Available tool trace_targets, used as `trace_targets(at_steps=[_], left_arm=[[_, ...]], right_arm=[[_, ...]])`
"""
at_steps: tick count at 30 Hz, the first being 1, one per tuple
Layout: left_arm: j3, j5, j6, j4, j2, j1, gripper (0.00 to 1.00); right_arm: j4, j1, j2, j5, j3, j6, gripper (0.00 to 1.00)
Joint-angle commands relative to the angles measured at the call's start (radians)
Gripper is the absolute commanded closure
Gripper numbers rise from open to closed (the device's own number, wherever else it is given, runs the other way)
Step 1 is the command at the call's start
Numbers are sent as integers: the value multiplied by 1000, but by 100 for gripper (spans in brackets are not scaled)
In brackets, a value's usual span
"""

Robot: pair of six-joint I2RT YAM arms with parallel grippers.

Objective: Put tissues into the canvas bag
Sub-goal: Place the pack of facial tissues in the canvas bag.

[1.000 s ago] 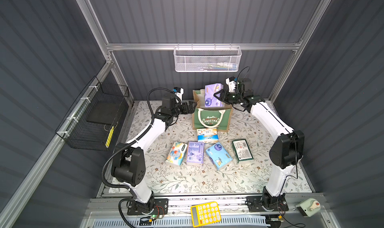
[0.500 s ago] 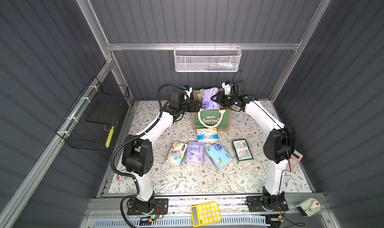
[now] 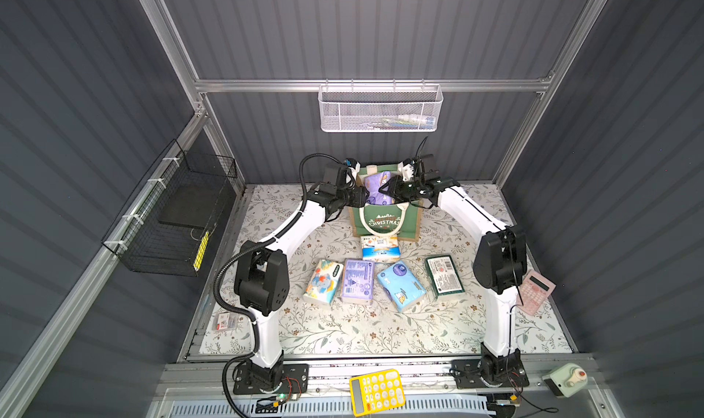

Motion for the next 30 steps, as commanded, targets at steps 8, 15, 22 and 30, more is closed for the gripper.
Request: trace_targets(at_steps=[8,15,22,30], left_arm=[[15,41,13,-3,17,-6,87],[8,79,0,23,6,-20,96],[0,111,-37,66,5,-26,98],[-1,152,-65,102,16,-33,99]], right_arm=[[9,22,57,0,29,26,55],[20,28,97,16,36,31,55],[24,28,131,-8,23,22,56],[23,28,180,-45,27,16,55]])
